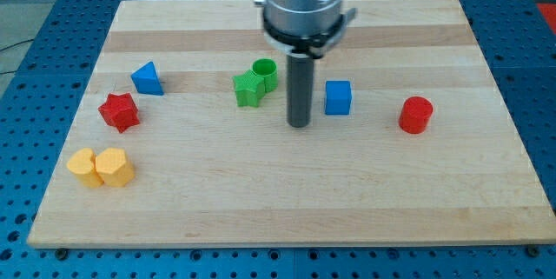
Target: Move the blue cube to the top right to the red circle
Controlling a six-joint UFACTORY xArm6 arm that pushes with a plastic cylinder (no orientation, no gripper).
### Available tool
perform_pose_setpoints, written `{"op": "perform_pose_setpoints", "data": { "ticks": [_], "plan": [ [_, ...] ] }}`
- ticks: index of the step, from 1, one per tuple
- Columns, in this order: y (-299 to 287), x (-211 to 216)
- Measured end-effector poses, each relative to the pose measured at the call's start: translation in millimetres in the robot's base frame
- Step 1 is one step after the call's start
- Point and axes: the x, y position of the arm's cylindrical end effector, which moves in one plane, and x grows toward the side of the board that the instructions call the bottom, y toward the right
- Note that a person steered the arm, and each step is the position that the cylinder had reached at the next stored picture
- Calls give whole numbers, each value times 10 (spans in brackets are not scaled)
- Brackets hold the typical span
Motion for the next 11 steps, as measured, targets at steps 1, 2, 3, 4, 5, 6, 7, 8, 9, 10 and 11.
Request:
{"op": "perform_pose_setpoints", "data": {
  "ticks": [1, 2, 3, 4, 5, 6, 7, 8, 9, 10, 11],
  "plan": [
    [629, -142],
    [1238, -453],
    [1078, -416],
    [908, -401],
    [817, -934],
    [598, -1160],
    [790, -1155],
    [532, -1067],
    [679, -851],
    [1302, -991],
    [1532, -917]
  ]
}}
